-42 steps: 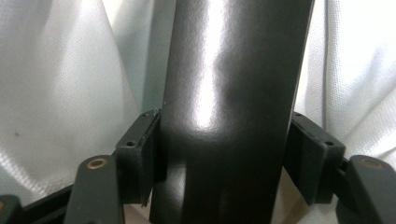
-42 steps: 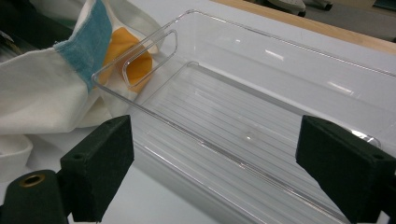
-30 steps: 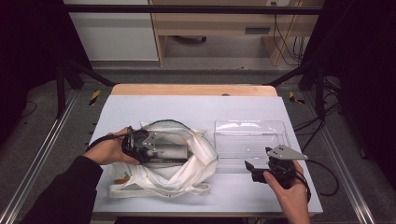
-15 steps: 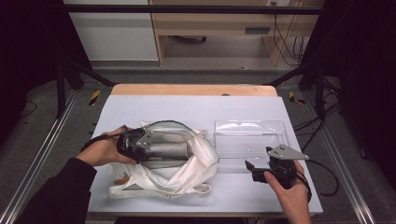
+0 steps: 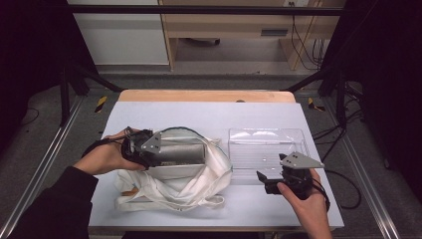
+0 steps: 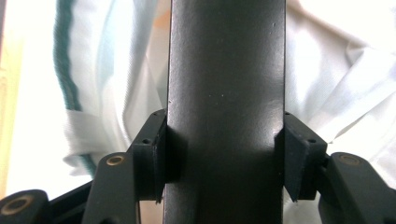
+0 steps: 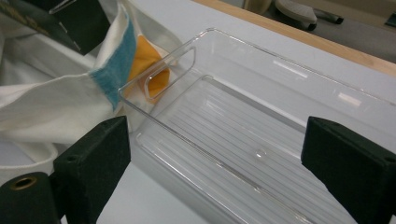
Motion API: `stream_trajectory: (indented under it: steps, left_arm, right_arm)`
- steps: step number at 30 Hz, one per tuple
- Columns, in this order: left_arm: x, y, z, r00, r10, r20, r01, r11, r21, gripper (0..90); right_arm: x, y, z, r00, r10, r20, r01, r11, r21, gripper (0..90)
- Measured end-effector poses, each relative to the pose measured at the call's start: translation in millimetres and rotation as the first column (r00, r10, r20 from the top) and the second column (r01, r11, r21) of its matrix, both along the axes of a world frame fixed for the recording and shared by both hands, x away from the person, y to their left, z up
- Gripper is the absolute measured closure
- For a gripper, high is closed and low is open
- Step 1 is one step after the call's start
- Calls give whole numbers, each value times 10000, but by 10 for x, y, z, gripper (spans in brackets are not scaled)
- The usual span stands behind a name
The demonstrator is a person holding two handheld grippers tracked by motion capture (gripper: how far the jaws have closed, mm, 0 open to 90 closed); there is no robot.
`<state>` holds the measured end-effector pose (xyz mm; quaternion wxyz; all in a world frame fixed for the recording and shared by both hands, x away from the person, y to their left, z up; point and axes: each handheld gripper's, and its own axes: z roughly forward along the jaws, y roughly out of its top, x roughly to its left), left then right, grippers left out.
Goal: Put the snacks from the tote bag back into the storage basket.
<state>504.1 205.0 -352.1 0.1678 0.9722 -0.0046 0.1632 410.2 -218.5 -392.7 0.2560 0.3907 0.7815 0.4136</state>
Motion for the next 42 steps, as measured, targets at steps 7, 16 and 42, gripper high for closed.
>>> stream_trajectory:
  steps: [7, 16, 42]
  left_arm:
    - [-28, -76, 215, 9994, 86, 340, -82, 9999, -132, 431]
    - [-34, -209, 327, 9989, -22, 471, 23, 10000, -24, 431]
    - [-92, -398, 343, 9966, -178, 799, 163, 9997, 187, 432]
  right_arm:
    - [124, 189, 146, 9969, 769, -138, -779, 9916, -1032, 79]
    - [320, 486, 403, 9743, 2124, -751, -2252, 9290, -2938, 101]
    - [691, 1059, 826, 8958, 3852, -2216, -4413, 7122, -5459, 199]
